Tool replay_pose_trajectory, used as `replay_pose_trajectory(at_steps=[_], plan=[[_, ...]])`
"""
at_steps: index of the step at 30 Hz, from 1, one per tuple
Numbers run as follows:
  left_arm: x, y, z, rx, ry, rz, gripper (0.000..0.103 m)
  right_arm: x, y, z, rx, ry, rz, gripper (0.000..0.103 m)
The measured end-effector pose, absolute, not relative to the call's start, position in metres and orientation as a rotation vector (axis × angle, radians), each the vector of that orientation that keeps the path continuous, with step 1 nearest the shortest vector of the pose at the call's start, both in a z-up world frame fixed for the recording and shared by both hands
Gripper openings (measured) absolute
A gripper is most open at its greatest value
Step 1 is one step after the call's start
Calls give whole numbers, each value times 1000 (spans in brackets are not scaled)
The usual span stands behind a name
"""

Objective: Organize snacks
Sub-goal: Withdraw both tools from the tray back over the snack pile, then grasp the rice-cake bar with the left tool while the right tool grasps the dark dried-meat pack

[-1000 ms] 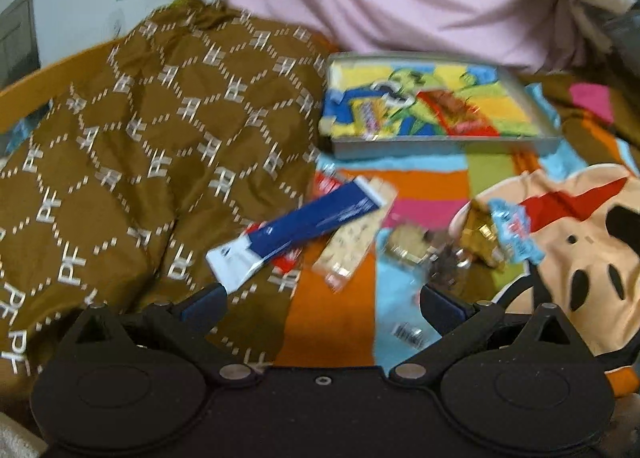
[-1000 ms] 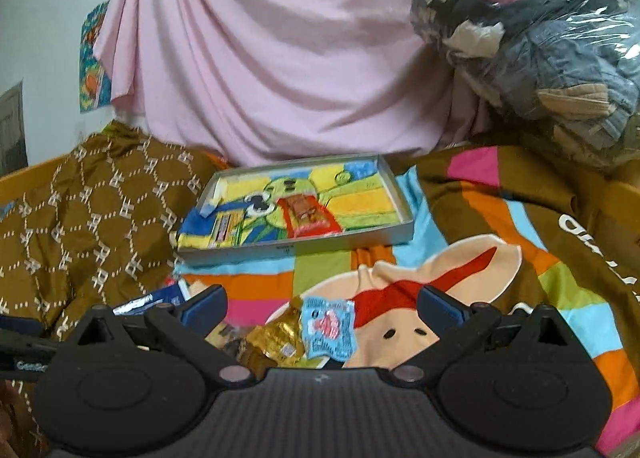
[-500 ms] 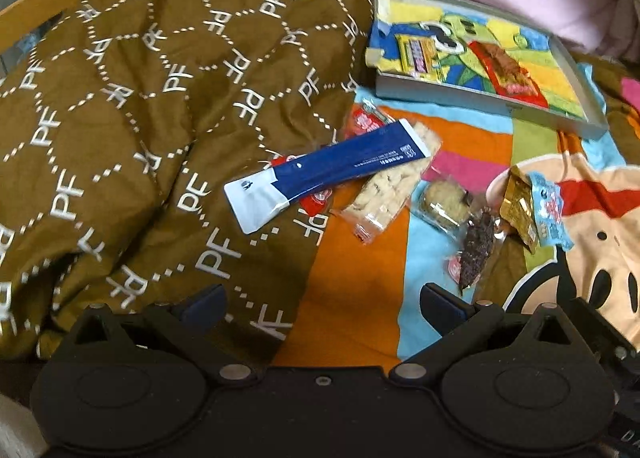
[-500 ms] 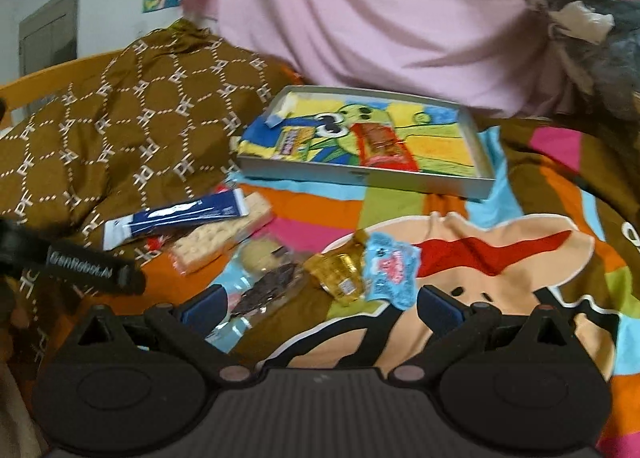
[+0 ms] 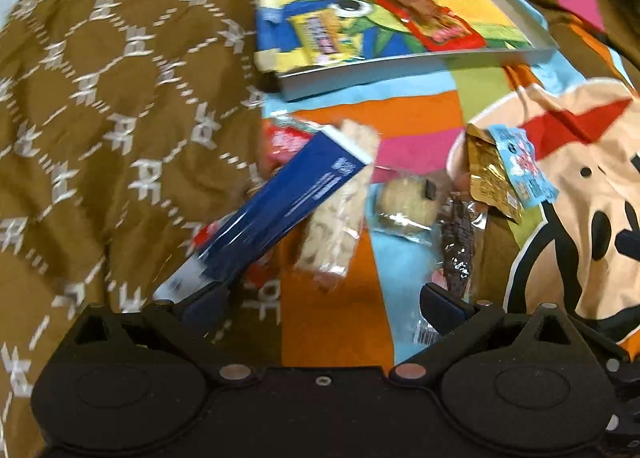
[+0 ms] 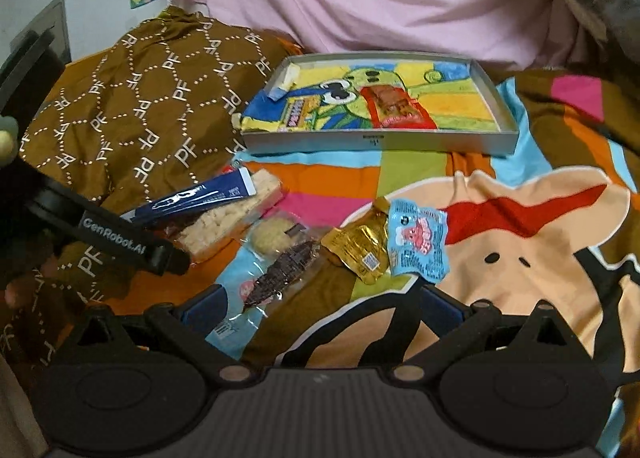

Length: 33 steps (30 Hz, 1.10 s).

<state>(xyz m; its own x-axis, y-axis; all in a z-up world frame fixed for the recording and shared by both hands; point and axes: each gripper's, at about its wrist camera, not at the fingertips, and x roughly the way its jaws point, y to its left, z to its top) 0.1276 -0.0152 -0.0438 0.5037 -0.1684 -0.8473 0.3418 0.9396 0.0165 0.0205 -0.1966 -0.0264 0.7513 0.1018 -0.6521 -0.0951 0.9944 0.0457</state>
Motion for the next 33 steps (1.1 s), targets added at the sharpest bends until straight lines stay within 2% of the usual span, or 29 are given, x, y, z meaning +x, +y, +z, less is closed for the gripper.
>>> replay_pose_trajectory(at_steps=[10, 15, 21, 27, 33], plan=[[150, -19, -67, 221, 1037, -372, 101, 44, -177, -48, -34, 750, 129, 103], [163, -8, -69, 143, 1063, -359, 101, 57, -164, -60, -79, 762, 155, 103], [172, -8, -67, 153, 1015, -362, 100, 66, -159, -71, -98, 764, 147, 103], [177, -11, -69, 177, 982, -365, 97, 80, -158, -79, -66, 751, 126, 103], [173, -11, -66, 171, 981, -379, 88, 88, -154, -85, -51, 750, 132, 103]])
